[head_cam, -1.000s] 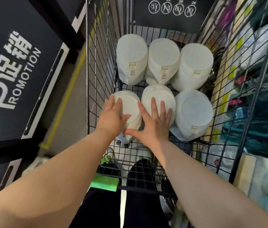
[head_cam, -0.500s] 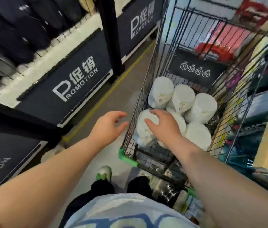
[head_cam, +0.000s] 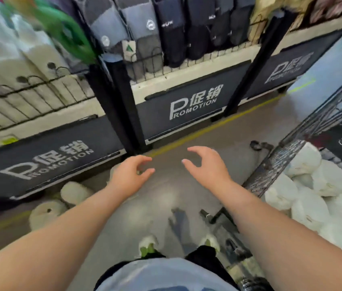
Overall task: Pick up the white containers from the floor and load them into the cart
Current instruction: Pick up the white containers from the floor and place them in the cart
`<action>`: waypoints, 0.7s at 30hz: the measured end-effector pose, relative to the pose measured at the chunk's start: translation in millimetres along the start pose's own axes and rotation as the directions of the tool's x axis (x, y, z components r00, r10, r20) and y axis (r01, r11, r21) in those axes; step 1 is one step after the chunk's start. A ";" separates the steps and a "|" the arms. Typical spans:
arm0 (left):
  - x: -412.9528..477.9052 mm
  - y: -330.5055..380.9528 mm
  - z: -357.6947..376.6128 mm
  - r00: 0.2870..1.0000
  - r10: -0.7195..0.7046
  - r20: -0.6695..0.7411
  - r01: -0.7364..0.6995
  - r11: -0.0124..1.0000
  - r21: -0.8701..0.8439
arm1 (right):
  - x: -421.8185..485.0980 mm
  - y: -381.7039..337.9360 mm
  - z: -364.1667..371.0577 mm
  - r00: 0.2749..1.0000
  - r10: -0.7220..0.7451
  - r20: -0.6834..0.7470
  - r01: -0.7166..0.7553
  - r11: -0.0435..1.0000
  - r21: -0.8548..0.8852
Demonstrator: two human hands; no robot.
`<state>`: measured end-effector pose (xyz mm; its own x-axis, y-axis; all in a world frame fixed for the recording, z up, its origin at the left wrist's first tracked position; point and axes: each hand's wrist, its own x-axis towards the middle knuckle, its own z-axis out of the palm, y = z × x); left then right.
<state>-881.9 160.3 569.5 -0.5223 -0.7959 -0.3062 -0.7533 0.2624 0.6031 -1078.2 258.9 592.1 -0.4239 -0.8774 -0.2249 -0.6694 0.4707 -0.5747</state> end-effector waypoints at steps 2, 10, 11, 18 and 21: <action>-7.6 -37.4 -17.9 0.997 -0.061 -0.040 0.060 0.998 -0.013 | 11.0 -27.4 27.2 0.999 -0.037 0.040 0.037 0.999 -0.002; -14.9 -135.1 -61.9 0.943 -0.286 -0.172 0.264 0.954 -0.140 | 66.7 -90.7 95.9 0.974 -0.148 0.174 0.148 0.989 0.015; -12.0 -145.0 -63.4 0.931 -0.318 -0.180 0.293 0.944 -0.155 | 76.6 -93.3 104.2 0.970 -0.148 0.193 0.147 0.989 0.017; 27.6 -221.5 -48.2 0.888 -0.419 -0.191 0.368 0.895 -0.251 | 141.6 -108.5 178.5 0.957 -0.150 0.247 0.161 0.987 -0.024; 46.4 -266.1 -26.3 0.889 -0.425 -0.171 0.374 0.889 -0.265 | 157.9 -105.1 225.0 0.963 -0.134 0.234 0.141 0.990 -0.010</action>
<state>-695.1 39.2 414.2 -0.0755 -0.9124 -0.4022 -0.7588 -0.2091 0.6169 -937.5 50.0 439.9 -0.1751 -0.9298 -0.3237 -0.7282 0.3436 -0.5930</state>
